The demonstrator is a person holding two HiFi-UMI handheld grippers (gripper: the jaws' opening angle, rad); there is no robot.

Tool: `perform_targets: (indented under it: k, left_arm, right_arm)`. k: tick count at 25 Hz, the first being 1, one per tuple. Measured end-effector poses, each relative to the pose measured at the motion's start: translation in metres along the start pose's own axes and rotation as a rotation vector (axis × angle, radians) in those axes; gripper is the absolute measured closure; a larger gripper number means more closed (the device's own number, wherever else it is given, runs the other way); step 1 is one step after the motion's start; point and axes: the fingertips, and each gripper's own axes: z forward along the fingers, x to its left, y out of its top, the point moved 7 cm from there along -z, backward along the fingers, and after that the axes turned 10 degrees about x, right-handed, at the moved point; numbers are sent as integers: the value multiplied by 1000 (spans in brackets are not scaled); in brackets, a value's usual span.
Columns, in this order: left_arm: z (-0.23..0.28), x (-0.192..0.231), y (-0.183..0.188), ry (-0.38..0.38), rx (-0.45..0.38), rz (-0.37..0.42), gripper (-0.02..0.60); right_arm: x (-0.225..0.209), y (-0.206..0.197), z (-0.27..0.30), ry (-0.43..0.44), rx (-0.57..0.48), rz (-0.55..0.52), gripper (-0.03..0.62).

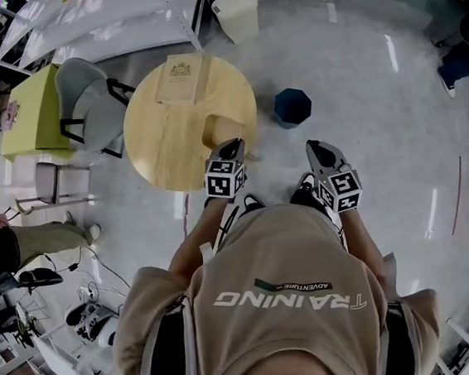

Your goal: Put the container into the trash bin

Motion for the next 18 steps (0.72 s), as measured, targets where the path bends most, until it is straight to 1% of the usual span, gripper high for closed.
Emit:
perform_targets:
  k: [7,11,14,18]
  left_arm:
    - [43,-46,42,29,10,-18,560]
    - [73,-64,63,50,23,-35,560]
    - [95,-81,77,63,35,-46,560]
    - [113,-104,100,73,34,-46,560]
  right_arm:
    - [-83,5,-2,55,25,-2,589]
    - [-126,7,8,90,42,-28,589]
    - [-156,4,14,117,53,-41,589]
    - [-188,1,15,145,64,-22,589]
